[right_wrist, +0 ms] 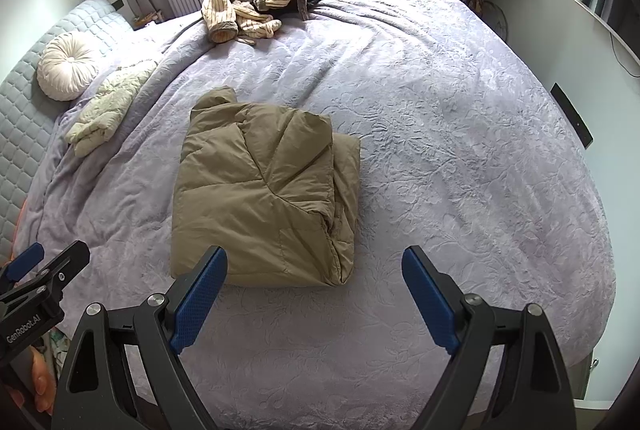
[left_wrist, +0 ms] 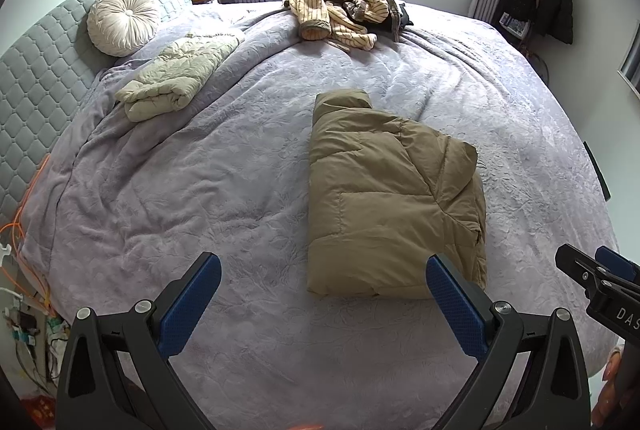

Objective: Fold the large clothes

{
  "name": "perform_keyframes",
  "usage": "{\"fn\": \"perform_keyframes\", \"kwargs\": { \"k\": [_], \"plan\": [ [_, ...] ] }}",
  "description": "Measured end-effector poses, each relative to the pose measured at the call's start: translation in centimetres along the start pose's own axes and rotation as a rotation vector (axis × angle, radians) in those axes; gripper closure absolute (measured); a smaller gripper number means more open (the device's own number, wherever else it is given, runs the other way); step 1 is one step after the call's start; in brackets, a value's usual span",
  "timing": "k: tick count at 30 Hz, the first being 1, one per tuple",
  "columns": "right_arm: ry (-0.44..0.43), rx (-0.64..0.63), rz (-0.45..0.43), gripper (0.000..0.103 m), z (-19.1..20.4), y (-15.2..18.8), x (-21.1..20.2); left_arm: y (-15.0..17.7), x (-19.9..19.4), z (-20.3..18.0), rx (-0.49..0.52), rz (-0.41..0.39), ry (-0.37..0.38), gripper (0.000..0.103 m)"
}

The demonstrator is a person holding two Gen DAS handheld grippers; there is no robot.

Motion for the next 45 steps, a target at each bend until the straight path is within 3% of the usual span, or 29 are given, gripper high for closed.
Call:
{"fn": "perform_keyframes", "kwargs": {
  "k": [45],
  "plan": [
    [-0.003,0.003,0.011,0.012,0.1,0.3,-0.2,-1.3,1.1,0.4,0.027,0.013,0.034,0.0]
  ]
}}
Point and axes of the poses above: each gripper's, at about its wrist camera, not at the fingertips, and x roughly the way its jaws point, z to its left, y to its underside, the point moved 7 cm from there along x, roughly the way its jaws point, and after that the axes turned 7 degrees about z, right-handed, at the moved point
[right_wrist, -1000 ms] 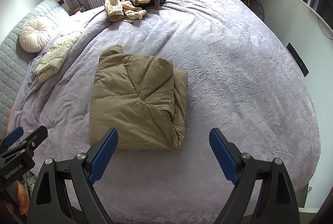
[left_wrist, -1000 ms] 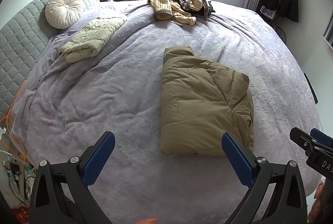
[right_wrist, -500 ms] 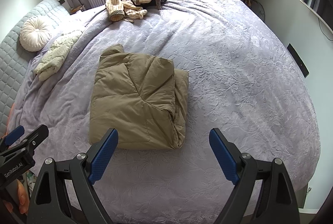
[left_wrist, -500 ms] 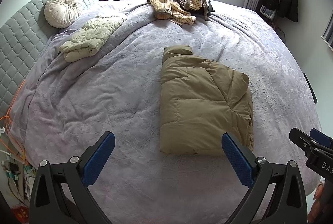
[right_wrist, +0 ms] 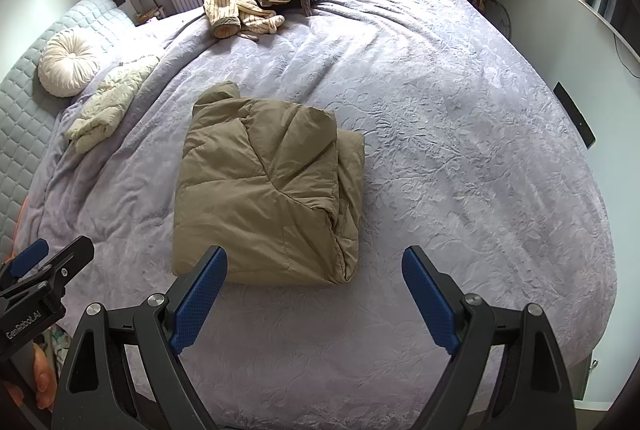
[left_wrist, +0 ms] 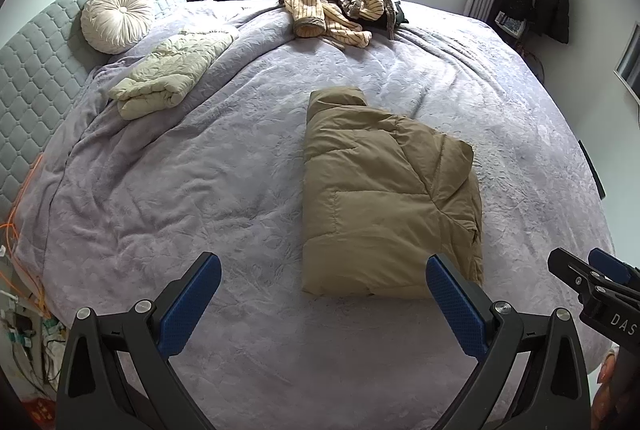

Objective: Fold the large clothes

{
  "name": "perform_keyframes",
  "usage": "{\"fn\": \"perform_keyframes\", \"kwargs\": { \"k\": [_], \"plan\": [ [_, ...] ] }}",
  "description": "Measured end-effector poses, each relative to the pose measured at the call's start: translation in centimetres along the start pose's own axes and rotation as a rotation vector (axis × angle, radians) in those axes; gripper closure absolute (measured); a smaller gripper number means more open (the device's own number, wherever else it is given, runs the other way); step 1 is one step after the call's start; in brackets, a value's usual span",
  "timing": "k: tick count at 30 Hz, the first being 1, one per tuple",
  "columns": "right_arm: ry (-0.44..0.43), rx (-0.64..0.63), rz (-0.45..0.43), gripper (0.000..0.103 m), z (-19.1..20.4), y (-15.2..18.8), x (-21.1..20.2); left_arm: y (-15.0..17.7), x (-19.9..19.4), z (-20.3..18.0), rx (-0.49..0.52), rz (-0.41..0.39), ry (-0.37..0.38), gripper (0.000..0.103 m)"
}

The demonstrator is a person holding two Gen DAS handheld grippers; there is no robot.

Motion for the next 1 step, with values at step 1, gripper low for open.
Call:
{"fn": "perform_keyframes", "kwargs": {
  "k": [1],
  "plan": [
    [0.0,0.0,0.0,0.012,-0.01,0.03,-0.05,0.04,0.0,-0.01,0.0,0.001,-0.001,0.0]
  ]
}}
Point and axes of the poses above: each gripper's, at about its wrist camera, not at the fingertips, and x roughly the way its jaws point, z to its left, y to its underside, the point moved 7 cm from there along x, roughly the way its jaws point, and after that the axes turned 7 degrees about z, right-handed, at the moved point
